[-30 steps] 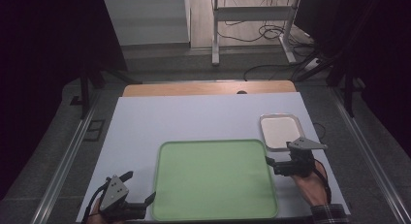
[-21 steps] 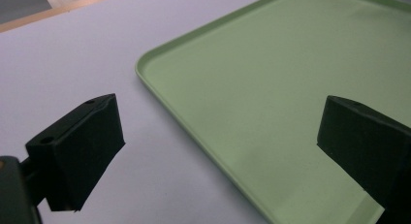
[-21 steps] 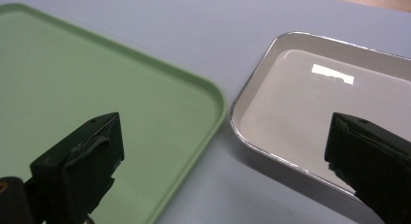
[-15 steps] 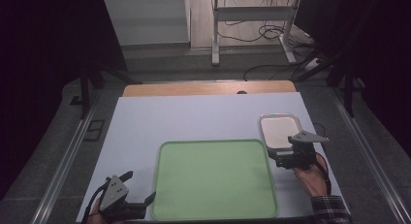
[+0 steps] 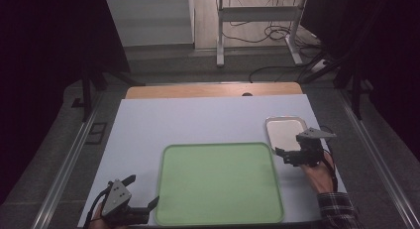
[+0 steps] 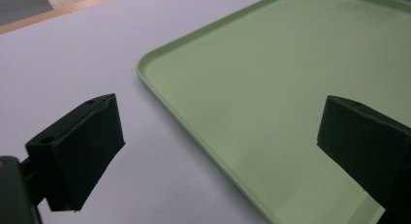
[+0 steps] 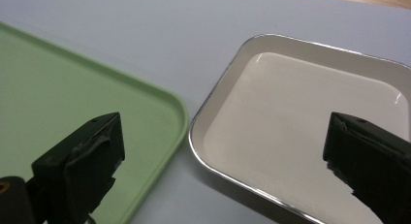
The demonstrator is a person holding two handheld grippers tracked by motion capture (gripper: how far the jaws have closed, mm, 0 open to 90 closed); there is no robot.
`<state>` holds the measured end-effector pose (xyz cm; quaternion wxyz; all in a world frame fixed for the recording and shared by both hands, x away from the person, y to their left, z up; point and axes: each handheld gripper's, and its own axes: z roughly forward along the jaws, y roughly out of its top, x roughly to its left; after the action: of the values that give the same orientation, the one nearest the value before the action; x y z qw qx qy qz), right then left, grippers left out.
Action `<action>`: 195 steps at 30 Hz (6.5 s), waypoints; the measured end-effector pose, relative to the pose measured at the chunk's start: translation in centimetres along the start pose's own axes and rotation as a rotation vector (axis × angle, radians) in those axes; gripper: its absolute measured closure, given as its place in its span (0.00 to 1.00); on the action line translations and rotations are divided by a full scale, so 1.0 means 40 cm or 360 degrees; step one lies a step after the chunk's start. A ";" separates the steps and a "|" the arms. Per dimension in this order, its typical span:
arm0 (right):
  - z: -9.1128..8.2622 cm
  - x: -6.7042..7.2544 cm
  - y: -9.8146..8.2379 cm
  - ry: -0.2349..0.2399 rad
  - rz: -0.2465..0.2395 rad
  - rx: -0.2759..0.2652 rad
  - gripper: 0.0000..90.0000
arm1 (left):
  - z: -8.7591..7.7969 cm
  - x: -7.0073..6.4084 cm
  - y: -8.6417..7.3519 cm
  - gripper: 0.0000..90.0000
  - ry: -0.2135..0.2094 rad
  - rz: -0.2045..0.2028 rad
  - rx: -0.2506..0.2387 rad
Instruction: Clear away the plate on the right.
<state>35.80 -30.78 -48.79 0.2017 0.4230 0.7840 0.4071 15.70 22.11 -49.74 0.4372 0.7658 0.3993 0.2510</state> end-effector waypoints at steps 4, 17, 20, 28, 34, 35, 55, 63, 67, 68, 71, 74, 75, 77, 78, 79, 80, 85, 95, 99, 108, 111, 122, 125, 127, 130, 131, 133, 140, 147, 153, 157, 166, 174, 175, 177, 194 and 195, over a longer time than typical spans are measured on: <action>0.004 -0.008 0.004 -0.0009 0.0013 0.0001 0.02 | -0.001 -0.001 0.000 0.03 0.0010 0.0004 -0.0005; 0.019 -0.049 0.021 -0.0076 0.0066 0.0025 0.02 | -0.019 0.007 -0.011 0.03 0.0035 -0.0070 -0.0123; 0.023 -0.056 0.024 -0.0080 0.0078 0.0034 0.02 | -0.021 0.009 -0.013 0.03 0.0032 -0.0087 -0.0143; 0.044 -0.082 0.029 -0.0150 0.0095 0.0064 0.01 | -0.022 0.005 -0.014 0.03 0.0036 -0.0061 -0.0150; 0.060 -0.112 0.037 -0.0183 0.0151 0.0097 0.00 | -0.020 0.001 -0.012 0.03 0.0041 -0.0038 -0.0140; 0.063 -0.117 0.038 -0.0195 0.0159 0.0107 0.00 | -0.020 0.001 -0.012 0.03 0.0041 -0.0038 -0.0140; 0.085 -0.234 0.052 -0.0293 0.0360 0.0252 0.41 | -0.020 0.003 -0.012 0.03 0.0035 -0.0046 -0.0139; 0.095 -0.265 0.041 -0.0325 0.0429 0.0351 0.60 | -0.020 0.004 -0.012 0.03 0.0032 -0.0046 -0.0139; 0.090 -0.285 0.035 -0.0309 0.0507 0.0361 0.81 | -0.020 0.003 -0.012 0.03 0.0031 -0.0044 -0.0138; 0.089 -0.289 0.034 -0.0301 0.0540 0.0370 0.84 | -0.020 0.003 -0.012 0.03 0.0030 -0.0043 -0.0138; 0.088 -0.298 0.028 -0.0271 0.0580 0.0381 0.91 | -0.020 0.004 -0.012 0.03 0.0029 -0.0044 -0.0138; 0.082 -0.318 0.021 -0.0194 0.0729 0.0360 0.98 | -0.020 0.004 -0.012 0.03 0.0028 -0.0044 -0.0138; 0.082 -0.318 0.021 -0.0194 0.0729 0.0360 0.98 | -0.020 0.004 -0.012 0.03 0.0028 -0.0044 -0.0138; 0.075 -0.329 0.016 -0.0117 0.0850 0.0332 0.99 | -0.020 0.003 -0.012 0.03 0.0028 -0.0042 -0.0138; 0.072 -0.330 0.017 -0.0120 0.0851 0.0331 0.99 | -0.020 0.003 -0.012 0.03 0.0028 -0.0042 -0.0138; 0.072 -0.330 0.017 -0.0120 0.0851 0.0331 0.99 | -0.020 0.003 -0.012 0.03 0.0028 -0.0042 -0.0138; 0.068 -0.329 0.018 -0.0130 0.0849 0.0323 0.99 | -0.020 0.003 -0.012 0.03 0.0028 -0.0042 -0.0138; 0.043 -0.329 0.024 -0.0069 0.0902 0.0224 0.99 | -0.021 0.003 -0.012 0.03 0.0029 -0.0039 -0.0140; 0.019 -0.284 0.035 -0.0040 0.0843 0.0221 0.99 | -0.021 0.003 -0.012 0.03 0.0028 -0.0041 -0.0141; 0.017 -0.266 0.037 -0.0003 0.0818 0.0230 0.99 | -0.021 0.003 -0.012 0.03 0.0028 -0.0041 -0.0142; 0.023 -0.207 0.047 0.0084 0.0752 0.0257 0.99 | -0.021 0.003 -0.012 0.03 0.0027 -0.0042 -0.0142; 0.028 -0.187 0.050 0.0114 0.0741 0.0266 0.99 | -0.021 0.003 -0.012 0.03 0.0027 -0.0043 -0.0142; 0.046 -0.112 0.057 0.0198 0.0694 0.0293 0.99 | -0.021 0.003 -0.012 0.03 0.0027 -0.0046 -0.0144; 0.055 -0.087 0.055 0.0228 0.0671 0.0327 0.99 | -0.021 0.003 -0.012 0.03 0.0028 -0.0046 -0.0144; 0.061 -0.061 0.054 0.0253 0.0648 0.0344 0.99 | -0.020 0.003 -0.012 0.03 0.0028 -0.0045 -0.0143; 0.068 -0.033 0.056 0.0294 0.0629 0.0355 0.99 | -0.020 0.003 -0.012 0.03 0.0028 -0.0044 -0.0142; 0.072 -0.023 0.056 0.0305 0.0624 0.0357 0.99 | -0.020 0.003 -0.012 0.03 0.0028 -0.0044 -0.0141; 0.079 -0.006 0.057 0.0325 0.0607 0.0368 0.99 | -0.020 0.003 -0.012 0.03 0.0029 -0.0042 -0.0140; 0.113 0.069 0.056 0.0399 0.0556 0.0426 0.99 | -0.020 0.003 -0.012 0.03 0.0028 -0.0043 -0.0140; 0.140 0.125 0.056 0.0431 0.0531 0.0461 0.99 | -0.019 0.003 -0.011 0.03 0.0029 -0.0041 -0.0137; 0.167 0.164 0.056 0.0417 0.0545 0.0499 0.99 | -0.019 0.003 -0.011 0.03 0.0028 -0.0040 -0.0135; 0.179 0.170 0.049 0.0372 0.0576 0.0532 0.98 | -0.018 0.003 -0.011 0.03 0.0026 -0.0038 -0.0134; 0.142 0.169 0.063 0.0372 0.0362 0.0441 0.70 | -0.019 0.003 -0.012 0.03 0.0025 -0.0039 -0.0136; 0.090 0.195 0.066 0.0394 0.0103 0.0340 0.50 | -0.019 0.002 -0.011 0.03 0.0025 -0.0035 -0.0138; 0.084 0.202 0.063 0.0403 0.0071 0.0331 0.48 | -0.019 0.002 -0.011 0.03 0.0024 -0.0035 -0.0137; 0.067 0.223 0.056 0.0421 -0.0034 0.0322 0.47 | -0.019 0.002 -0.012 0.03 0.0025 -0.0034 -0.0138; -0.010 0.289 0.028 0.0505 -0.0161 0.0288 0.59 | -0.019 0.001 -0.011 0.03 0.0027 -0.0028 -0.0135; -0.012 0.292 0.026 0.0508 -0.0169 0.0288 0.59 | -0.019 0.001 -0.011 0.03 0.0027 -0.0027 -0.0135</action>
<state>29.44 -21.00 -47.35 0.0573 0.3274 0.8607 0.3856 15.00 22.61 -49.75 0.4679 0.7411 0.3983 0.2705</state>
